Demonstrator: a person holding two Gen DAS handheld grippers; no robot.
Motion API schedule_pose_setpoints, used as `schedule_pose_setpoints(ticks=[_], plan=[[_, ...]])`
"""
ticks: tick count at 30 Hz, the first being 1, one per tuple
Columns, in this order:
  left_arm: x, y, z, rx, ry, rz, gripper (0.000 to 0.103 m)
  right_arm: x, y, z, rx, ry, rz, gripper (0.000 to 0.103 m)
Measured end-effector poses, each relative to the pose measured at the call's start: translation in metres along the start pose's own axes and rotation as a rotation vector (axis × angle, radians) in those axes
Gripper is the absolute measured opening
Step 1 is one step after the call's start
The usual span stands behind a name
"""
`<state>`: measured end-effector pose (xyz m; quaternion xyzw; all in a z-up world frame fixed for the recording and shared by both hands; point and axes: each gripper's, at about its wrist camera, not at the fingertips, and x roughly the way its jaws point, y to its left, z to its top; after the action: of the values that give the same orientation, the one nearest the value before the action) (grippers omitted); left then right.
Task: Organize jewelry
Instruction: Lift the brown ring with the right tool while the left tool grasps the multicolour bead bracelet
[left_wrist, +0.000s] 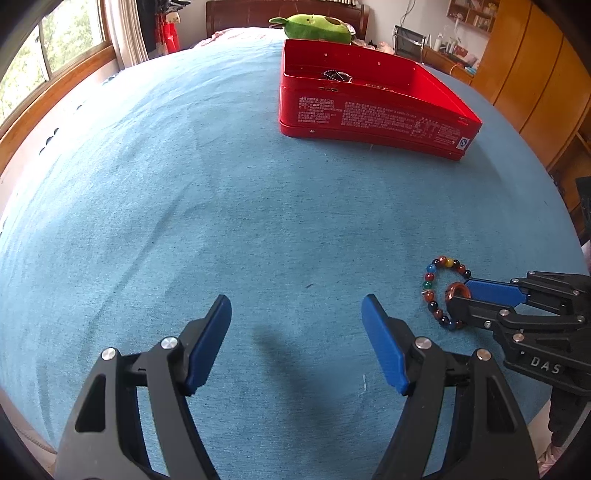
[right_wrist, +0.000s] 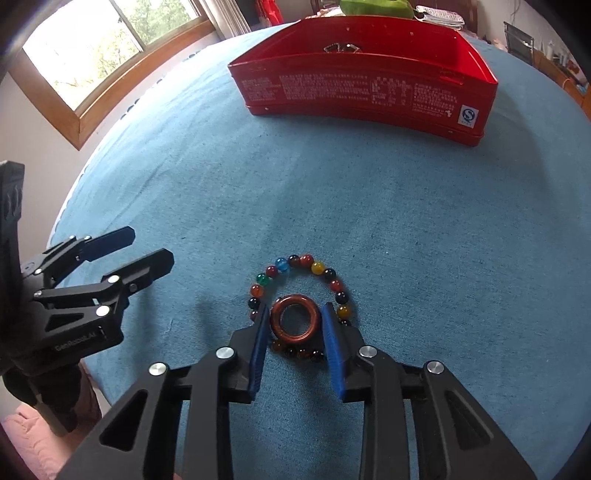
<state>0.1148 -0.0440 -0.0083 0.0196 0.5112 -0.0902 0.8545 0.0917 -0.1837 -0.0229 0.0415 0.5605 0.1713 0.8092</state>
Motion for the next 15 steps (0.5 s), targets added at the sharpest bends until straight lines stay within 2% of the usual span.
schedule_pose_setpoints(ticks=[7,15], plan=[[-0.001,-0.019,0.004,0.036,-0.005,0.006,0.073,-0.037,-0.019,-0.002,0.040,-0.098,0.023,0.029],[0.006,-0.069,0.006,0.132,0.007,-0.007,0.073,-0.047,-0.055,-0.011,0.116,-0.108,0.012,0.029]])
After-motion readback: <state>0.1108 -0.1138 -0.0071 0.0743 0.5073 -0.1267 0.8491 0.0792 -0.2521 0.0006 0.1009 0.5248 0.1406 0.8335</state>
